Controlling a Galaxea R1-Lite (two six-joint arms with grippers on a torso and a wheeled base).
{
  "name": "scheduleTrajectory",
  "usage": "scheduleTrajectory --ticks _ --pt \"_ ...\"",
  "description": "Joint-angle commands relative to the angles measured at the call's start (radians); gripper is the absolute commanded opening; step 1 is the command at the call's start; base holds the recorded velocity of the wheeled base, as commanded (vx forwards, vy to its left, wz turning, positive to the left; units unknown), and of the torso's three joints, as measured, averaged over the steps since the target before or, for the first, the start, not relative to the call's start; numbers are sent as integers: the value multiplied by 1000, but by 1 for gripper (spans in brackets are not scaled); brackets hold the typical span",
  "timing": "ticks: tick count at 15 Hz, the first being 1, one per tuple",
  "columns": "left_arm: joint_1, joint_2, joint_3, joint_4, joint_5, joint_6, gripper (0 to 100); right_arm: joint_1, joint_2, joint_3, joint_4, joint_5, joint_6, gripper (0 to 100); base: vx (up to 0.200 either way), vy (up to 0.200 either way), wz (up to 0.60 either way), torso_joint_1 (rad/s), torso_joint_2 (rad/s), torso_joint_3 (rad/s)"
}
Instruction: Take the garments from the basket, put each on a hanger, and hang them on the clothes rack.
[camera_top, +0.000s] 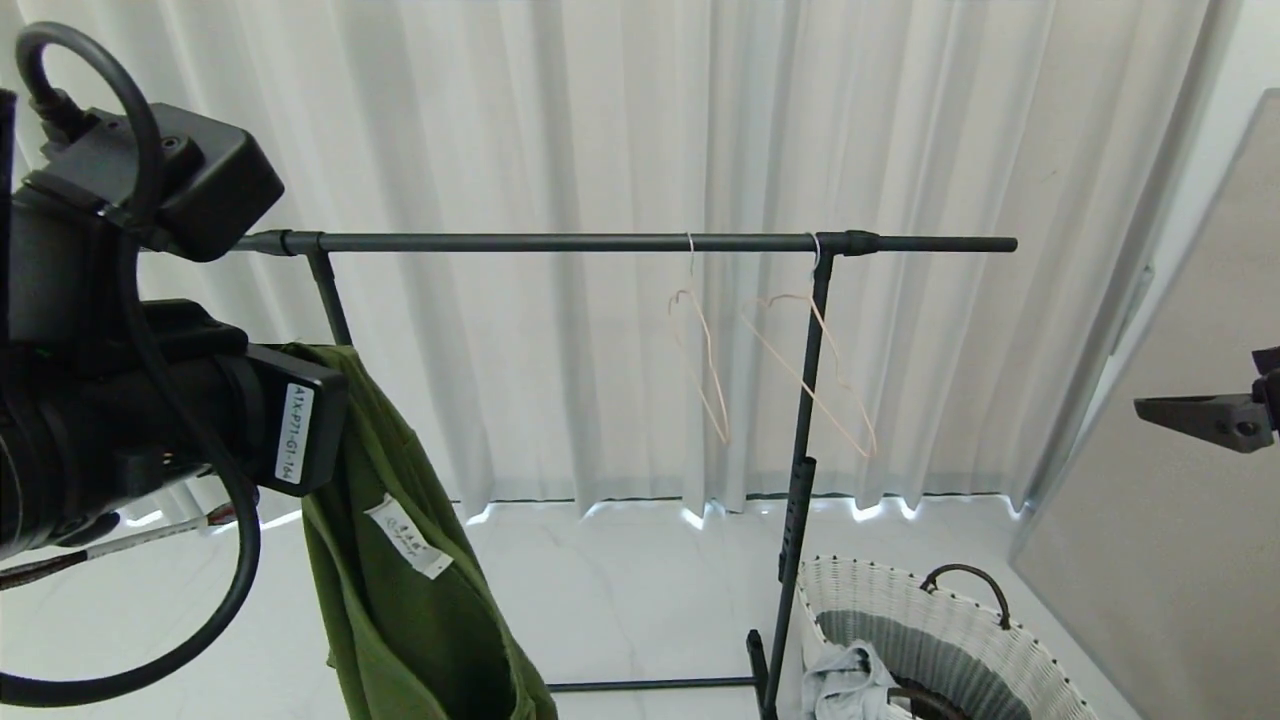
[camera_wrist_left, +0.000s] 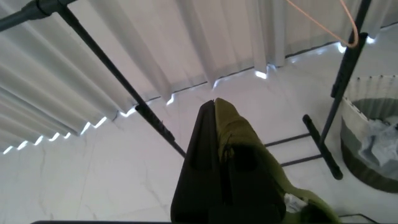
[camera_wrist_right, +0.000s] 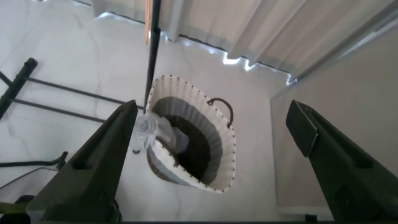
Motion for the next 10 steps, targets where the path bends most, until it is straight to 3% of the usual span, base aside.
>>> scheduleTrajectory --ticks 1,9,10 --pt "14 -11 2 0 0 3 0 1 15 -1 0 6 0 100 200 0 0 12 7 -2" --pt "57 5 3 0 -8 -1 0 5 95 -1 -2 52 14 100 200 0 0 3 4 1" --pt "59 10 3 0 -8 -1 0 4 106 1 -2 79 14 100 0 0 0 0 0 0"
